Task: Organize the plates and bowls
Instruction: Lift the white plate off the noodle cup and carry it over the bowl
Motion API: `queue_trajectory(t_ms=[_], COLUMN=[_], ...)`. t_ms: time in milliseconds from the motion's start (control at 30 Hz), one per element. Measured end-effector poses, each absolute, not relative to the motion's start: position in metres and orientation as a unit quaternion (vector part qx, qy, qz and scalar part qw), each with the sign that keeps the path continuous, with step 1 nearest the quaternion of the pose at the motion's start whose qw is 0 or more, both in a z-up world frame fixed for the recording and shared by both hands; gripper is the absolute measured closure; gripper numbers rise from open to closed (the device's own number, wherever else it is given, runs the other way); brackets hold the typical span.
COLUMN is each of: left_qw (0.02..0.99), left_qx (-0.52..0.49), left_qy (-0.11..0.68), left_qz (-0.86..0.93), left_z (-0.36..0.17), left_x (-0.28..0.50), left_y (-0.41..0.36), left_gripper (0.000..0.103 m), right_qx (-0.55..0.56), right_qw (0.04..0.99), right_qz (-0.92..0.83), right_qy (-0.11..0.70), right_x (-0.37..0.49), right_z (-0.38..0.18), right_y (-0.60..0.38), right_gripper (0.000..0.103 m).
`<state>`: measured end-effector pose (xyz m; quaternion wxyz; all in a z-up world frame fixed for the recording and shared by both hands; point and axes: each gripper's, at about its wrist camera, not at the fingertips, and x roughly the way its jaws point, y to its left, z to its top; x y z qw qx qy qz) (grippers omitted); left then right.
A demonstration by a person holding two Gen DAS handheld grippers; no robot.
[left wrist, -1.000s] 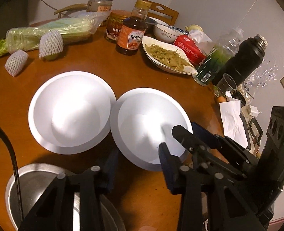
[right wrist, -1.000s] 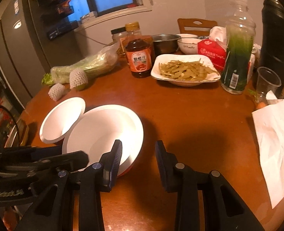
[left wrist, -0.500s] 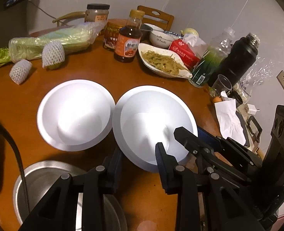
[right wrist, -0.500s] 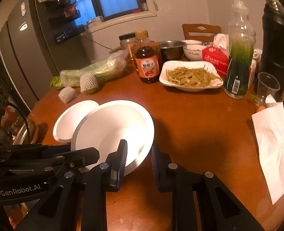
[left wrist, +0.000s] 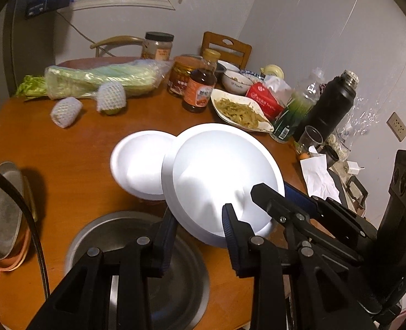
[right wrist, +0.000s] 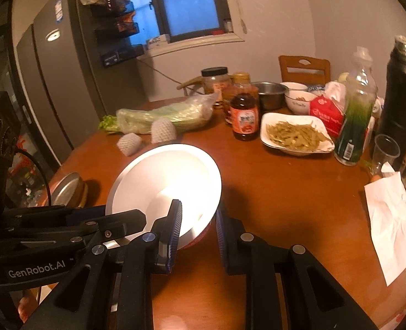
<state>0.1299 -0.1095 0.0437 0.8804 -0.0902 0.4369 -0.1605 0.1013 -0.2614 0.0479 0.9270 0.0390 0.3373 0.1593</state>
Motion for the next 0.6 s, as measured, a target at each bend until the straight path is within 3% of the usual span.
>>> queue_trajectory(t_ms=[600], left_qw=[0.896], left_qx=[-0.104], left_qy=[0.407], left_qz=[-0.142], left_z=[0.062], left_x=[0.081], left_y=[-0.039], left_gripper=[0.07], right_qx=[0.016], right_qw=[0.924], right_qz=[0.195], right_qy=[0.328], right_x=[0.062], right_z=[0.068], right_y=[-0.193], right_gripper=[0.078])
